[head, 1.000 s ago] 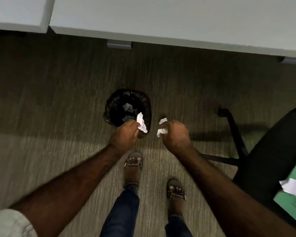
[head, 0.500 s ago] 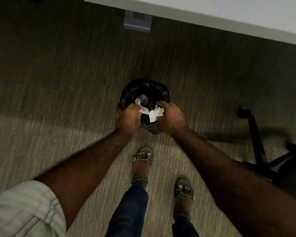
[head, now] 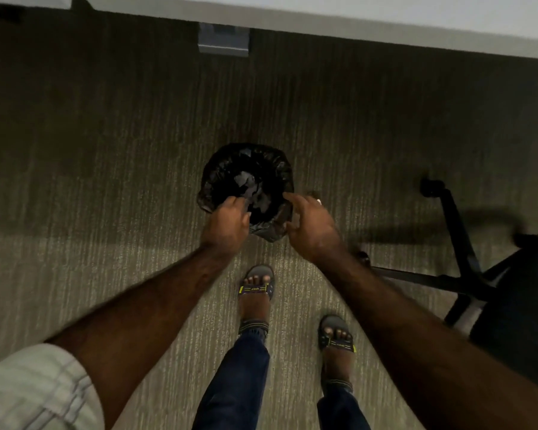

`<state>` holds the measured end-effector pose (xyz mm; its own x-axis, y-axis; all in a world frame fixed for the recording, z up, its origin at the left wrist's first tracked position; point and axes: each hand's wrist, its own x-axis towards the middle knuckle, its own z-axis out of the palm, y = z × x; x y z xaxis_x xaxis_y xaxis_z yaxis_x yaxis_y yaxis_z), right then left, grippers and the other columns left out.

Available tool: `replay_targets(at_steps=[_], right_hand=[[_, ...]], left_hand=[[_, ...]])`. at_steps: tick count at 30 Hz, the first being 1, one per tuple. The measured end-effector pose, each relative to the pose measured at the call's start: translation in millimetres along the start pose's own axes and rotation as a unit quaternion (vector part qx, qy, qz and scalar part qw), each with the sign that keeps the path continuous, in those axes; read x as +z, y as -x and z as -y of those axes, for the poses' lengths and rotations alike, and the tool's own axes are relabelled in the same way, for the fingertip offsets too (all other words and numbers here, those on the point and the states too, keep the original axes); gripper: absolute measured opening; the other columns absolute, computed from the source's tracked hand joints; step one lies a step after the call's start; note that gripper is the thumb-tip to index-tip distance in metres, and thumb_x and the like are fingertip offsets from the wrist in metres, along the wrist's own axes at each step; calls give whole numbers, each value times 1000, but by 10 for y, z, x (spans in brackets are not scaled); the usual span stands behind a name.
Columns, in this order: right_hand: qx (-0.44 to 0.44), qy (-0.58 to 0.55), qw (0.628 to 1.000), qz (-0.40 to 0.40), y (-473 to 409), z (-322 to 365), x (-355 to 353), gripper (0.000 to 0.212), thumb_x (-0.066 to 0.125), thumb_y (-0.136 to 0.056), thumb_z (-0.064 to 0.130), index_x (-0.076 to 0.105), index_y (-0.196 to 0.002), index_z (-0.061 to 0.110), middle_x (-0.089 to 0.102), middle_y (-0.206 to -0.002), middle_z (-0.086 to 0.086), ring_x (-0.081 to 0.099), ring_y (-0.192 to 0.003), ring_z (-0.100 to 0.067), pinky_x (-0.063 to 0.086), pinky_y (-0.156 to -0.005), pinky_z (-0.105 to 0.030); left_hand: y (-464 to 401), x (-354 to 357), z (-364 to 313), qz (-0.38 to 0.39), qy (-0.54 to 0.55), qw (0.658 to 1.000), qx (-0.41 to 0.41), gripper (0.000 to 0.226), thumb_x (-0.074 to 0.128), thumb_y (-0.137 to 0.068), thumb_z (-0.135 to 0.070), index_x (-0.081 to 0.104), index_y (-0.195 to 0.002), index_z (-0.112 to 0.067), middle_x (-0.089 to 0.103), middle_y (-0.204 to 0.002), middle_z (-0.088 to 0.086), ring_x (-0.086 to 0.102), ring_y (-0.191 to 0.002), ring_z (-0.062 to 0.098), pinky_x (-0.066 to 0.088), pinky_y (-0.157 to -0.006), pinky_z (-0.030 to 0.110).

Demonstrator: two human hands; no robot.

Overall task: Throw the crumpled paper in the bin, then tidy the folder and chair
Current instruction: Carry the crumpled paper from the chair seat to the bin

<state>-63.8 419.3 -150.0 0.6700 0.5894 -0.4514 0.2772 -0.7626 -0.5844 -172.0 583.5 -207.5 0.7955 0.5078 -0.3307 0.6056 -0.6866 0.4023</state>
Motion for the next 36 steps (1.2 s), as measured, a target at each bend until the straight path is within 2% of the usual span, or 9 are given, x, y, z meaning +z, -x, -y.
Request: replay_targets(at_steps=[4, 11, 14, 19, 23, 26, 30, 33, 36], right_hand=[[-11, -12, 999, -49, 344, -245, -197, 58, 70, -88, 10, 57, -143, 18, 62, -137, -4, 57, -125, -21, 33, -98, -14], [24, -20, 996, -86, 1134, -866, -906, 65, 72, -89, 13, 51, -149, 23, 56, -143, 2, 54, -131, -18, 43, -113, -29], [32, -29, 991, -123, 1453, -1145, -1257, 64, 75, -89, 17, 52, -148, 23, 55, -142, 4, 54, -129, -14, 47, -110, -32], [70, -65, 977, -192, 2068, -1672, -1942, 67, 80, -87, 23, 53, -148, 23, 55, -142, 5, 53, -131, -10, 44, -111, -28], [100, -74, 960, -250, 2557, -2093, -2447, 67, 82, -86, 24, 54, -147, 24, 55, -142, 6, 50, -131, -6, 33, -108, -11], [121, -67, 942, -307, 2902, -2416, -2763, 68, 83, -86, 29, 54, -147, 27, 56, -140, 5, 51, -130, -8, 35, -110, -19], [155, -61, 917, -362, 3226, -2849, -3067, 70, 86, -82, 33, 55, -145, 27, 58, -139, 2, 51, -131, -14, 40, -111, -29], [184, -37, 913, -362, 3345, -3206, -3244, 78, 91, -76, 37, 55, -145, 25, 56, -143, -1, 49, -133, -21, 37, -114, -31], [227, -2, 912, -341, 3376, -3550, -3371, 90, 93, -70, 44, 50, -148, 30, 45, -154, -9, 42, -141, -31, 39, -117, -47]], left_hand=[[80, 77, -312, 1, -5, 999, 36, 28, 68, -94, -19, 66, -120, -8, 65, -117, 16, 65, -105, 38, 57, -85, 46], [267, 300, -1262, -3, 7, 990, 140, 25, 69, -95, -17, 68, -116, -4, 68, -111, 18, 67, -101, 38, 57, -85, 47], [399, 421, -1771, -15, 27, 982, 185, 22, 71, -94, -16, 70, -113, -5, 70, -108, 16, 69, -97, 36, 58, -83, 44], [683, 712, -2854, -32, 53, 940, 337, 22, 78, -90, -13, 72, -109, -4, 74, -105, 13, 70, -97, 32, 50, -90, 39], [976, 886, -3668, -21, 72, 898, 433, 25, 72, -95, -24, 70, -117, -12, 73, -112, 5, 65, -106, 20, 48, -95, 37], [1235, 987, -4210, 11, 77, 875, 478, 32, 68, -98, -32, 70, -122, -11, 73, -118, 6, 65, -112, 20, 50, -99, 38], [1503, 1100, -4712, 63, 59, 857, 508, 46, 75, -93, -36, 69, -126, -5, 70, -125, 13, 64, -117, 28, 51, -100, 41], [1589, 1203, -4899, 115, 10, 842, 527, 61, 74, -91, -43, 61, -139, -7, 60, -141, 15, 55, -132, 30, 48, -108, 45], [1631, 1321, -5008, 140, -33, 833, 534, 70, 71, -93, -45, 50, -150, -11, 50, -153, 13, 44, -142, 30, 44, -114, 47]])
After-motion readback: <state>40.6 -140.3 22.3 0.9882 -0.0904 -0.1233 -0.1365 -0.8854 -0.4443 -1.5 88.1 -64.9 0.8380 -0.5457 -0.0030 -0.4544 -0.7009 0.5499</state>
